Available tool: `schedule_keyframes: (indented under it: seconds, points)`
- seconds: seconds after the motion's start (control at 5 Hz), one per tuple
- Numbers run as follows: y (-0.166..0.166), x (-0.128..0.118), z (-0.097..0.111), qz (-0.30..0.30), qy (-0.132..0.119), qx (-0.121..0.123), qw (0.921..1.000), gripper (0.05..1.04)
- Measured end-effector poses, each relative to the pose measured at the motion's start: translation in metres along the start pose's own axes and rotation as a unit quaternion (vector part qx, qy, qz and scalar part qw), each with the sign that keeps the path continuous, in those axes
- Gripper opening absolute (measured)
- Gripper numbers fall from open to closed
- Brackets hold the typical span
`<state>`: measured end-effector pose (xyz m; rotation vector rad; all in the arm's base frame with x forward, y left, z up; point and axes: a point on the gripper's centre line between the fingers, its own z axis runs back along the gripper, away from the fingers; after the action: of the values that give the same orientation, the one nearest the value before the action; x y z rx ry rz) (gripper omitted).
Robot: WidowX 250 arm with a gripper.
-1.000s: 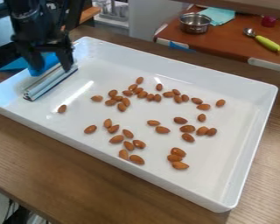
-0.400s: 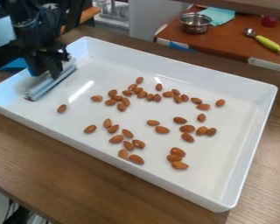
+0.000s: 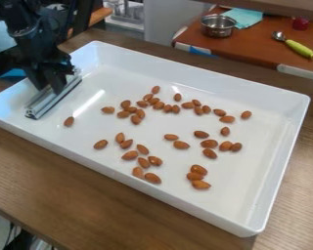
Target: Sweep into pile
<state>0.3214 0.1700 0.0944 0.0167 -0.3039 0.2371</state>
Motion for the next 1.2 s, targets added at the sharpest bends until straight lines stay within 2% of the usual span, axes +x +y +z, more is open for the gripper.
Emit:
schedule_keyframes:
  seconds: [0.4, 0.8, 1.0, 1.2]
  points:
    - [-0.021, -0.018, 0.006, -0.014, 0.016, -0.022, 0.9995, 0.336]
    - [-0.059, -0.021, 0.003, -0.018, -0.023, -0.036, 0.9989, 0.336]
    - [-0.092, -0.02, 0.001, -0.024, -0.026, -0.05, 0.9981, 0.336]
    - [-0.115, -0.024, 0.002, -0.02, -0.011, -0.06, 0.9979, 0.336]
